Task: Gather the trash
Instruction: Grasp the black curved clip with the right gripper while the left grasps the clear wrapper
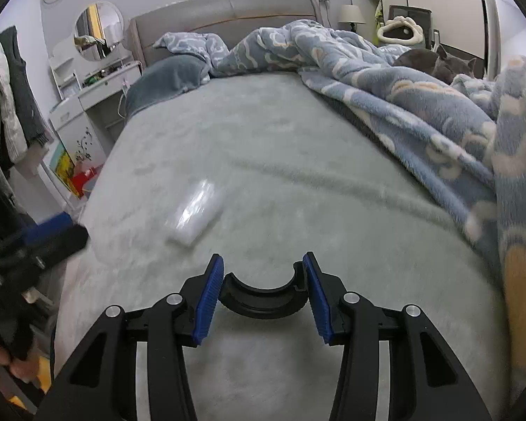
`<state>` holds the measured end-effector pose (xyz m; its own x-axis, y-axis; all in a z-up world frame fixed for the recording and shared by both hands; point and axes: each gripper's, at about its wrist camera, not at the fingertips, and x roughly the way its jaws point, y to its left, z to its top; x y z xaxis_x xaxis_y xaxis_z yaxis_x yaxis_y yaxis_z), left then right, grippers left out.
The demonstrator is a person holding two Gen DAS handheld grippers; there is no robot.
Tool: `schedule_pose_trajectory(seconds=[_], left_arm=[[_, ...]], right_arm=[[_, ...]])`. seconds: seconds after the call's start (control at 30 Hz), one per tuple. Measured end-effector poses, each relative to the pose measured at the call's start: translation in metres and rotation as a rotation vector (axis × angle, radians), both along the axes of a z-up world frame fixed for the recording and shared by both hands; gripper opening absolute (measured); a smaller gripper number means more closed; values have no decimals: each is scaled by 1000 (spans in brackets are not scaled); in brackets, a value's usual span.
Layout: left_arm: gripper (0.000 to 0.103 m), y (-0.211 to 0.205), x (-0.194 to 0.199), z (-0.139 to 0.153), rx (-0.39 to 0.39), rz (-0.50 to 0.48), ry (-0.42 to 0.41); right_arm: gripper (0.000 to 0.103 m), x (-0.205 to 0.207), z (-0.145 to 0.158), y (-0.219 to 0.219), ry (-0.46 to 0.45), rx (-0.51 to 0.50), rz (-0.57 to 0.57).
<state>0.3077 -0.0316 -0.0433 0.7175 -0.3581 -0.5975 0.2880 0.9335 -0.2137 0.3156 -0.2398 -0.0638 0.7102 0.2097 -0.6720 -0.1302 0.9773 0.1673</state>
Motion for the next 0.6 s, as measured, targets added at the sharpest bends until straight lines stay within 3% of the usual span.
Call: schedule_pose_trajectory(seconds=[0.23,0.6], left_arm=[[95,-26,20,-14,10,-42,30],[76,-44,53,-36,-13,-72,110]], right_arm=[[47,25,4,-21,22,74,112],[47,51,-2,-23,70,68,295]])
